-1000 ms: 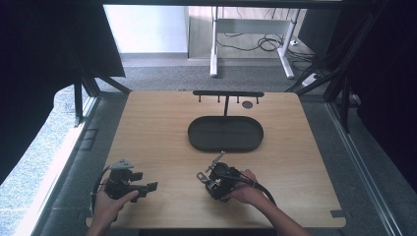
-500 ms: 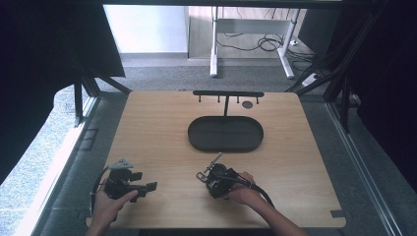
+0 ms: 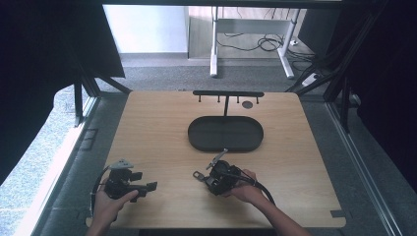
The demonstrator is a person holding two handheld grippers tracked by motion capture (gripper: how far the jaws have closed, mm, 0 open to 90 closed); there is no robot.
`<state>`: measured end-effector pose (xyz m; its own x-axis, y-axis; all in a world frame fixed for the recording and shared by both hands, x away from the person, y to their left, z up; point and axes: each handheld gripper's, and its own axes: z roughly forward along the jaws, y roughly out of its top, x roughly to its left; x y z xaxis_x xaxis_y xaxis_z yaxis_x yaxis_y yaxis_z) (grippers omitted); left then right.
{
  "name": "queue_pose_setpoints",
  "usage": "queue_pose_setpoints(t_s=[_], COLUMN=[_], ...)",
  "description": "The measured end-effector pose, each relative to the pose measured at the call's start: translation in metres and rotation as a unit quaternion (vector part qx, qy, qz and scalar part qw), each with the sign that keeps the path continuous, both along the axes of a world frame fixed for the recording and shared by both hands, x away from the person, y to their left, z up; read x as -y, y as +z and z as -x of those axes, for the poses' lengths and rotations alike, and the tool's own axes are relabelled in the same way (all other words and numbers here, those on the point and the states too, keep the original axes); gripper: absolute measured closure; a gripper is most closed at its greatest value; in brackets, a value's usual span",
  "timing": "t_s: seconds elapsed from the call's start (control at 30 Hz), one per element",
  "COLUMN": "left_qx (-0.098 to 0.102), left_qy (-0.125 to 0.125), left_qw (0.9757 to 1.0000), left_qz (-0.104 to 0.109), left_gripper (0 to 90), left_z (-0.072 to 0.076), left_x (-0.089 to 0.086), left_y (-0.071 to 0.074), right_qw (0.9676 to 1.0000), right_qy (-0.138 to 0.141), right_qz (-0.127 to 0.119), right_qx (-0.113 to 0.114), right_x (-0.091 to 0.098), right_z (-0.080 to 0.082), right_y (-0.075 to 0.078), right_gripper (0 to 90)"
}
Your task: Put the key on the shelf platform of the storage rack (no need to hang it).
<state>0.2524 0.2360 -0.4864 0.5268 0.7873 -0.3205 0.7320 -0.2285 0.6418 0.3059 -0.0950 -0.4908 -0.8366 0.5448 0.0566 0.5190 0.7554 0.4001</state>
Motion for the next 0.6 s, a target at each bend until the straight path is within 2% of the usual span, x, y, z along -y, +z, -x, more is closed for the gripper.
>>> queue_pose_setpoints(t_s=[0.03, 0.07, 0.13, 0.3, 0.6], left_qx=[0.000, 0.001, 0.001, 0.001, 0.001], left_qy=[0.000, -0.001, -0.002, -0.002, -0.002], left_qw=[1.0000, 1.0000, 1.0000, 1.0000, 1.0000], left_qz=[0.000, -0.001, -0.001, -0.001, -0.001], left_gripper=[20.5, 20.5, 20.5, 20.5, 20.5], left_z=[0.000, 0.000, 0.000, 0.000, 0.000], left_x=[0.000, 0.000, 0.001, 0.001, 0.001], left_y=[0.000, 0.000, 0.000, 0.000, 0.000], right_qw=[1.0000, 0.9999, 0.9998, 0.9989, 0.9976], right_qy=[0.000, -0.005, -0.004, -0.014, -0.022], right_qz=[0.000, -0.013, -0.017, -0.044, -0.065], right_qx=[0.000, -0.001, 0.000, 0.002, 0.013], right_x=[0.000, 0.002, 0.003, 0.010, 0.018], right_z=[0.000, -0.001, -0.001, -0.005, -0.010], right_y=[0.000, 0.006, 0.009, 0.027, 0.041], right_gripper=[48.9, 48.9, 48.9, 49.0, 49.0])
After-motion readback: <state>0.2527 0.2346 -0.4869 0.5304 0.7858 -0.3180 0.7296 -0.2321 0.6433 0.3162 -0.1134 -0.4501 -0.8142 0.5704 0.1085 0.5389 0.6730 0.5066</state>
